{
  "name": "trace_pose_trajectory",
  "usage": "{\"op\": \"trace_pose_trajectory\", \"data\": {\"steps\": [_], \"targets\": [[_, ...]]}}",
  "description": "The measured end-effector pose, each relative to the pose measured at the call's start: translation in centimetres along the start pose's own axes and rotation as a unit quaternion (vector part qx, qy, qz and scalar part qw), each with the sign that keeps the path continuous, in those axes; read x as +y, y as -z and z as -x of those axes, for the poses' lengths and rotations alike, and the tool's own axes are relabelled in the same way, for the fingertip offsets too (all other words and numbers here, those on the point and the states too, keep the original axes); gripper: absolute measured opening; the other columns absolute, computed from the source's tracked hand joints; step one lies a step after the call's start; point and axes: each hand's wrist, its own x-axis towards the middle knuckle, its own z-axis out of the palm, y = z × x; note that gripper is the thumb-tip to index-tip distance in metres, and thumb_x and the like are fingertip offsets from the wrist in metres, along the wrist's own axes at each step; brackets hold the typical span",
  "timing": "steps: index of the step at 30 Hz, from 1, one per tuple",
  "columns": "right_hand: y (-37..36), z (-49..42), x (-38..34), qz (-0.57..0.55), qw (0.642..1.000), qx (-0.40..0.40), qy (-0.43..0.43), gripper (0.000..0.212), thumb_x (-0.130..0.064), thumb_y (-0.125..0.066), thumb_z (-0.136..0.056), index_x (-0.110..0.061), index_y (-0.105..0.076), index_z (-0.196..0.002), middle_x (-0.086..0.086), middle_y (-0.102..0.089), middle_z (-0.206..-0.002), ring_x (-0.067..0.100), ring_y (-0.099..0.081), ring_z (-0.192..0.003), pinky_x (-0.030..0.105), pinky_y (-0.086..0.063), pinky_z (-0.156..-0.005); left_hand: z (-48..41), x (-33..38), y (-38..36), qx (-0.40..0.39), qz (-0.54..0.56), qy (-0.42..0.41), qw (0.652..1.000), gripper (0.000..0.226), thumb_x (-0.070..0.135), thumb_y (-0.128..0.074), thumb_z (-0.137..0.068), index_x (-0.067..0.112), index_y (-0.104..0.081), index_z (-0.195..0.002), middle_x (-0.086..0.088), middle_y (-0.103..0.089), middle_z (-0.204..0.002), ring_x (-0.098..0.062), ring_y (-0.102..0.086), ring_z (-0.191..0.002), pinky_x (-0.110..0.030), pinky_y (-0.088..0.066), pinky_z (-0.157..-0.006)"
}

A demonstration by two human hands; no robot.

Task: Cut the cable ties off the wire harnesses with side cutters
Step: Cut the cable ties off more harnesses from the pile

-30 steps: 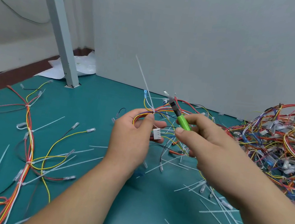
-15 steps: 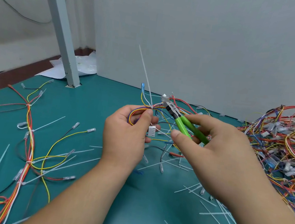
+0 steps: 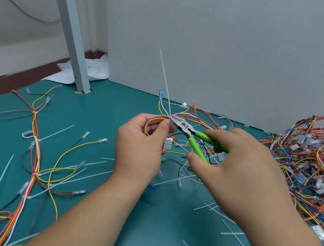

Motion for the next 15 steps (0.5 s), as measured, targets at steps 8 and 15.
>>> {"op": "trace_pose_trajectory", "data": {"steps": [8,15], "targets": [[-0.96,0.01,0.38,0.006,1.0,0.015,0.004,0.049,-0.066,-0.061,-0.077,-0.043,-0.067,-0.119,-0.012,-0.058,-0.1,0.013,-0.06,-0.1,0.037,-0.053,-0.081,-0.03,-0.34,0.0,-0.009,-0.004,0.013,1.0,0.009,0.012,-0.066,-0.096,0.014,-0.07,-0.089,0.0,-0.078,-0.081,-0.017,-0.076,-0.068,-0.022,-0.05,-0.045],[-1.06,-0.12,0.65,0.009,1.0,0.024,0.01,0.044,-0.064,-0.064,-0.078,-0.043,-0.069,-0.117,-0.011,-0.06,-0.099,0.015,-0.062,-0.098,0.037,-0.053,-0.078,0.06,-0.29,-0.17,-0.016,0.001,0.008,1.0,0.009,0.011,-0.066,-0.096,0.015,-0.07,-0.089,0.001,-0.078,-0.081,-0.017,-0.076,-0.068,-0.02,-0.049,-0.044]]}}
